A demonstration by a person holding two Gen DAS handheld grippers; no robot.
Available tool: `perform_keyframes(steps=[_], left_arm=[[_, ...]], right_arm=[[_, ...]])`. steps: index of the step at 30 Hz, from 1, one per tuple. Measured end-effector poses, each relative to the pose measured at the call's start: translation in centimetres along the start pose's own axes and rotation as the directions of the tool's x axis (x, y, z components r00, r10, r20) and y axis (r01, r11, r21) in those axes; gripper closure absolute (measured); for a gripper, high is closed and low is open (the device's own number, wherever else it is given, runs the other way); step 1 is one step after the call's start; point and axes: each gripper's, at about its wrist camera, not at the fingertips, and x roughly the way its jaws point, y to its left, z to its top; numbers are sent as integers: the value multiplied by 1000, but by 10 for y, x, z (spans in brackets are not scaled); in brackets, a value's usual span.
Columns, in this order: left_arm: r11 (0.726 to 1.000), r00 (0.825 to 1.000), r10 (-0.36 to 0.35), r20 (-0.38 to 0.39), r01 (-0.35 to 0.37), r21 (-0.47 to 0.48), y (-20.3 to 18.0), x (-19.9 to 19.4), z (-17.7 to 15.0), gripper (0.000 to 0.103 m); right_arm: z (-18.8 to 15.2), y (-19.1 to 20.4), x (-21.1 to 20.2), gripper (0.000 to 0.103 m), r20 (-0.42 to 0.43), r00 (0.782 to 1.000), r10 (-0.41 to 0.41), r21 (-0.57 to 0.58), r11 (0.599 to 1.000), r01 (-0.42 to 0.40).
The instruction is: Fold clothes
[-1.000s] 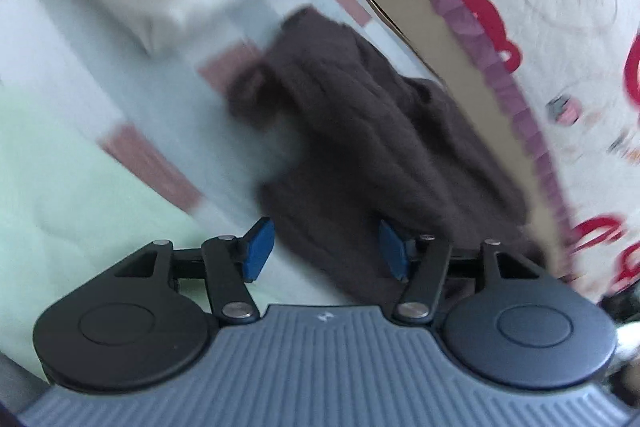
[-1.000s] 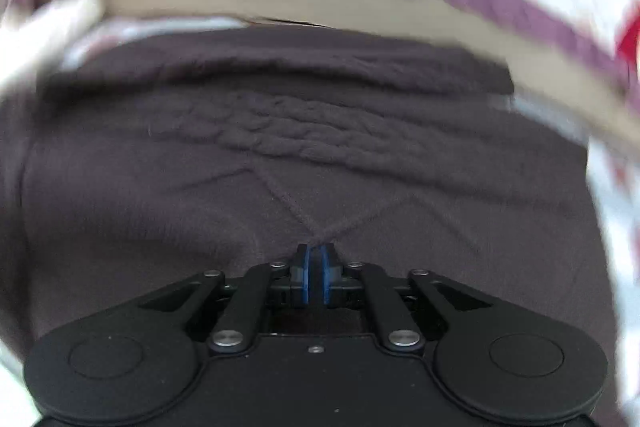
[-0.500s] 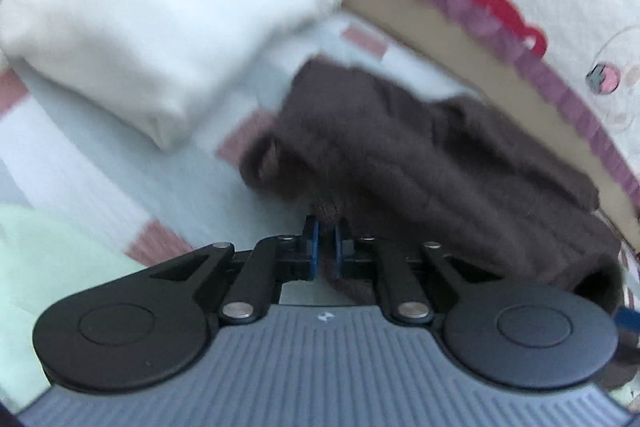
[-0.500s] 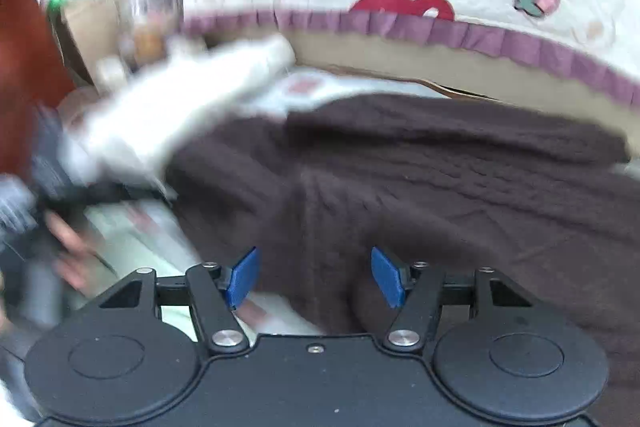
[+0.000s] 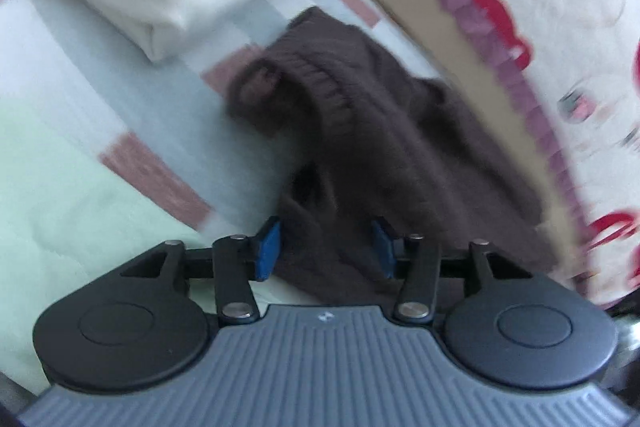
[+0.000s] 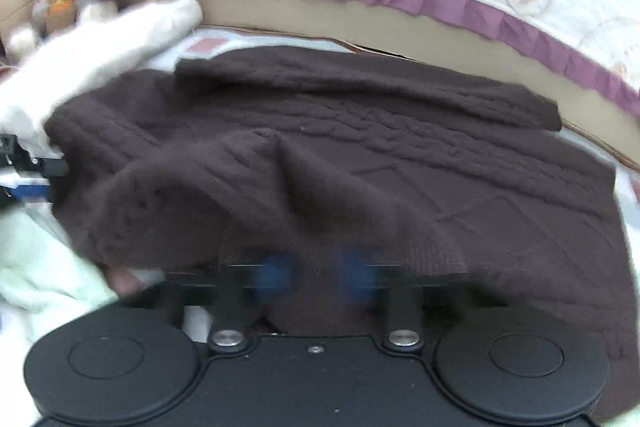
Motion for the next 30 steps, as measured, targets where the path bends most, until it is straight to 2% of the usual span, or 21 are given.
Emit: perform_keyframes(steps=[2, 4, 5, 6, 7, 8, 9, 10, 11, 12, 13, 14, 15, 16, 17, 18, 20, 23, 26, 28, 30], left_arm=[[996, 998, 69, 0, -69, 60, -5, 1, 0, 49], [995, 999, 47, -2, -47, 90, -8, 5, -1, 35], [994, 1000, 28, 0, -28, 105, -11, 7, -1, 30], [993, 1000, 16, -1, -16, 113, -11, 7, 0, 21], [993, 1000, 9, -2, -9, 115, -14, 10, 1, 14], [993, 1000, 3, -2, -3, 116, -16, 13, 3, 10], [993, 1000, -1, -1, 1, 116, -19, 16, 4, 6], [994, 1000, 10, 9, -11, 108, -23, 18, 5, 5], [994, 999, 24, 26, -26, 103, -26, 20, 4, 5], [994, 998, 38, 40, -42, 104, -30, 22, 3, 9], [988, 998, 56, 42, -61, 142, -34, 22, 1, 42], [981, 996, 74, 44, -80, 179, -38, 22, 0, 71], [972, 995, 89, 47, -97, 215, -42, 22, -1, 94], [966, 995, 89, 54, -99, 238, -44, 18, -1, 94], [960, 993, 90, 73, -106, 258, -45, 10, -1, 95], [954, 991, 95, 96, -118, 277, -46, 2, -2, 95], [937, 976, 142, 168, -187, 293, -51, -18, -2, 95], [954, 973, 107, 207, -159, 255, -53, -43, 0, 95], [942, 980, 30, 196, -93, 323, -61, -58, 2, 95], [947, 981, -24, 193, -40, 319, -60, -72, 5, 95], [950, 978, -32, 208, -35, 312, -58, -87, 8, 95]], right_arm=[[0, 11, 4, 99, 30, 996, -81, -142, 986, 85], [7, 7, 5, 98, 26, 998, -54, -97, 994, 56], [12, 1, 7, 96, 17, 1000, -26, -44, 999, 27], [15, -4, 8, 91, 12, 1000, 3, -4, 1000, -3], [16, -8, 9, 78, 8, 1000, 29, 20, 999, -29], [16, -10, 10, 57, 12, 999, 36, 22, 999, -36], [13, -5, 11, 45, 30, 1000, 5, -19, 1000, -4], [9, 4, 15, 27, 57, 997, -43, -79, 996, 47], [5, 11, 21, 22, 83, 993, -81, -140, 986, 92], [2, 16, 30, 23, 94, 991, -97, -187, 976, 113], [2, 16, 34, 26, 85, 993, -82, -183, 978, 97], [5, 12, 35, 33, 73, 996, -48, -139, 989, 58], [9, 6, 35, 42, 57, 998, 3, -87, 996, 2], [14, -3, 34, 75, 40, 996, 75, -24, 997, -74], [18, -12, 32, 90, 30, 990, 135, 42, 990, -136], [22, -20, 25, 91, 32, 986, 165, 78, 983, -167], [25, -29, 7, 95, 52, 980, 191, 66, 979, -195], [31, -46, -19, 98, 80, 970, 228, 119, 964, -237], [39, -74, -50, 99, 128, 950, 285, 189, 933, -305], [45, -88, -66, 99, 132, 944, 303, 192, 926, -324], [49, -98, -84, 98, 129, 941, 312, 178, 926, -332]])
